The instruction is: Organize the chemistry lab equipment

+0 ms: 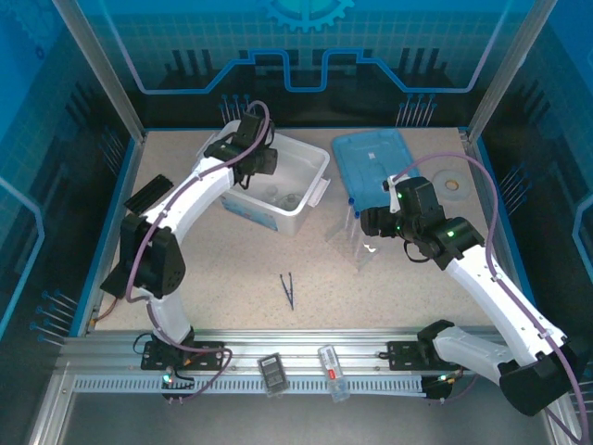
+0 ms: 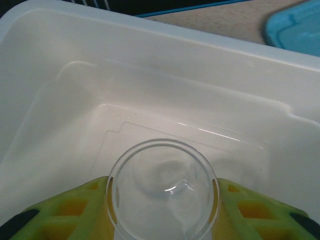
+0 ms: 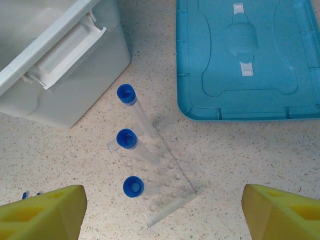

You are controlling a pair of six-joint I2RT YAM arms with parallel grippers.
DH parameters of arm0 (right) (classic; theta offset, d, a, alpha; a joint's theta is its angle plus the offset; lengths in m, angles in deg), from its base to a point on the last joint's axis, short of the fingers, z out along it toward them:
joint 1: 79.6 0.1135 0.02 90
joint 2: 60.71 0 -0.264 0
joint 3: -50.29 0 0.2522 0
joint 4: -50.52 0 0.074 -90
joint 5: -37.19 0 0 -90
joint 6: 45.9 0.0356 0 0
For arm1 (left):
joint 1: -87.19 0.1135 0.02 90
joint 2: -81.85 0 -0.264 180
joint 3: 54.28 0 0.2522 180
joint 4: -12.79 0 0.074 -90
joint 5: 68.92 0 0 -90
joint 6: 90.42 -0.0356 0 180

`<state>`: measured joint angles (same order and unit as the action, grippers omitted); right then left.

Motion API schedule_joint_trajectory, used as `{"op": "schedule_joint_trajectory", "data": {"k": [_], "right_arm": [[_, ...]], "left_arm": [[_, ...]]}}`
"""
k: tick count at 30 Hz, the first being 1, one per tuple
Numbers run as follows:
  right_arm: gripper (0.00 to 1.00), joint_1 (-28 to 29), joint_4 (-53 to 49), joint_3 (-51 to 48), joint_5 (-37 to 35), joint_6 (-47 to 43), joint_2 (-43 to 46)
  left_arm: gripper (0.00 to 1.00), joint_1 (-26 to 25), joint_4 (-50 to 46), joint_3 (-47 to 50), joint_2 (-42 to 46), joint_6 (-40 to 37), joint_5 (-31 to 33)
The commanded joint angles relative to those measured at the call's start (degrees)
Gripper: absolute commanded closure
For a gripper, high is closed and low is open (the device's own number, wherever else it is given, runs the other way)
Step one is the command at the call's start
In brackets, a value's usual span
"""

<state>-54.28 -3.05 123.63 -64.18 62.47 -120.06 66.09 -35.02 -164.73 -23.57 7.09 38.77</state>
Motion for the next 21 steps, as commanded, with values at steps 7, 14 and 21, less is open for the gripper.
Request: {"op": "schedule_joint_trajectory", "data": {"k": [7,14,21], "right_arm": [[0.18,-1.1,0.3,-0.1,1.2,0.2,0.7],[0.18,-1.3,0.2,0.0,1.3,0.3,0.5],[0.18,-1.5,0.3,-0.3,1.3,0.4,0.7]], "left_arm": [[0.66,5.5,0.8,-4.1,-5.9,2.2,-2.2],[0.67,7.5,0.8,-5.1,-9.5,2.9,-2.9],[0.67,8.0,-0.3,-6.6,-12.8,3.5,-4.0]]}}
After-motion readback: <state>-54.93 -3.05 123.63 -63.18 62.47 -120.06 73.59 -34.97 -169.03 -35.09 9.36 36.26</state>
